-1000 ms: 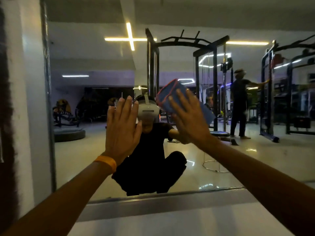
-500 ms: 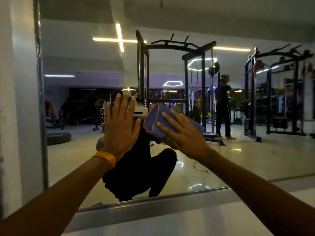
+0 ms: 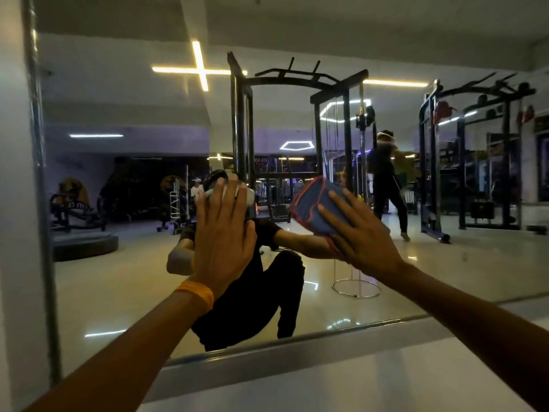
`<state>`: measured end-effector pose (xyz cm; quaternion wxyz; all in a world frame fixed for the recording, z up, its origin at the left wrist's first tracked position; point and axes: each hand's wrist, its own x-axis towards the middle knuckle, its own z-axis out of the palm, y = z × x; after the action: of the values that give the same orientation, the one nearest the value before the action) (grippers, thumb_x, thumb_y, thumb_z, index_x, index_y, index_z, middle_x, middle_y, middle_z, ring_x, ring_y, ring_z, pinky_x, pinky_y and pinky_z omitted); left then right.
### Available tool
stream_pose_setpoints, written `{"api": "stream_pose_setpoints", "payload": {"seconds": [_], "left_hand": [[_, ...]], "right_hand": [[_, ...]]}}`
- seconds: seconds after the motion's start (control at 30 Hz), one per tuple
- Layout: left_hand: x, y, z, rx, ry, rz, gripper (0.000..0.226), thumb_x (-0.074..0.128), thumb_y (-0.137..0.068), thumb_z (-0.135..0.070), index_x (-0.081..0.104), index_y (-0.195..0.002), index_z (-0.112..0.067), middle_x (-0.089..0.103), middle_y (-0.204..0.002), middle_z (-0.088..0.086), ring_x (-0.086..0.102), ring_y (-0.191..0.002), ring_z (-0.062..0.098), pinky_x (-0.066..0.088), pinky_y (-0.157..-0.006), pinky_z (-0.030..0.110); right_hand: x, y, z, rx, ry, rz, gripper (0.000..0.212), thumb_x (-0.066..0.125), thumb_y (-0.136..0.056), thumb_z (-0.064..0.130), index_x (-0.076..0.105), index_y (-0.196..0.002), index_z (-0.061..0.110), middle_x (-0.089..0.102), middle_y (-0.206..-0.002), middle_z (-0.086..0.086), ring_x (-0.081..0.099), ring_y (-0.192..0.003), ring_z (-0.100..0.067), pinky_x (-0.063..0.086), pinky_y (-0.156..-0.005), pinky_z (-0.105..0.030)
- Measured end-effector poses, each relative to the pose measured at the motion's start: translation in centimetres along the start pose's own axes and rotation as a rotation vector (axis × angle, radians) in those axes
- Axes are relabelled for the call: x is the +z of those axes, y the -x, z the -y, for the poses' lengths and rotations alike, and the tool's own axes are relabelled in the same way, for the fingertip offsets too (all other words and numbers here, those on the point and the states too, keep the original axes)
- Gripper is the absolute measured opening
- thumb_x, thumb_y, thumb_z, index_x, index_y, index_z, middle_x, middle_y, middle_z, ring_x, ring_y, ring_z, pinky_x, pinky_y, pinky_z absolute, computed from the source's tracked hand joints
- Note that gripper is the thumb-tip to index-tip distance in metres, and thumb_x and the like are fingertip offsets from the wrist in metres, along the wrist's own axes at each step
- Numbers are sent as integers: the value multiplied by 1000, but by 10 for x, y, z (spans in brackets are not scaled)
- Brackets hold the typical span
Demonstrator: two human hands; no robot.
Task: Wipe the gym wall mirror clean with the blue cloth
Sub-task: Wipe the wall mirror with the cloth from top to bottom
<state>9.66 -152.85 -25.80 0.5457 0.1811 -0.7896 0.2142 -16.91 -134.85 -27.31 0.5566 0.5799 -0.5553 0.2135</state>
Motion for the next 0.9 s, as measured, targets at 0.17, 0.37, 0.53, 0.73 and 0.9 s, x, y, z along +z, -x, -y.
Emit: {"api": "stream_pose_setpoints", "payload": {"seconds": [0.17,0.37,0.53,0.73,0.9], "left_hand": [[10,-5,-28,49,-35,-21,68,28,-104,-43,18,-164,-13,13,-173,13,6,-161,31,-6,-129,50],[18,8,-55,12,1,-42,67,37,-102,-37,26,-162,-8,20,-171,16,12,-160,33,3,-129,54],[33,19,-73,17,-47,-5,67,35,-104,-39,25,-163,-8,18,-172,15,8,-161,31,9,-128,58],[43,-7,-103,-10,-47,-42,67,38,-104,-36,26,-163,-7,16,-172,14,7,-161,30,8,-128,57],[51,-13,-115,-54,-36,-33,68,41,-104,-36,23,-163,-7,14,-173,15,5,-161,31,7,-128,59]], "right_hand": [[14,-10,24,797,-243,-282,59,28,-108,48,24,-163,26,7,-171,0,0,-158,-28,13,-126,-62],[10,47,9,198,-91,-95,57,27,-110,53,20,-161,28,19,-170,-11,12,-158,-38,6,-129,-50],[-6,30,-46,860,-162,-286,68,10,-108,57,24,-163,19,15,-170,-16,11,-156,-40,17,-123,-64],[12,64,-30,15,-100,-18,56,43,-108,39,35,-160,19,19,-171,-12,8,-159,-36,12,-127,-57],[-11,30,-115,533,-140,-289,61,17,-111,54,23,-162,22,17,-170,-15,9,-157,-39,15,-125,-64]]}}
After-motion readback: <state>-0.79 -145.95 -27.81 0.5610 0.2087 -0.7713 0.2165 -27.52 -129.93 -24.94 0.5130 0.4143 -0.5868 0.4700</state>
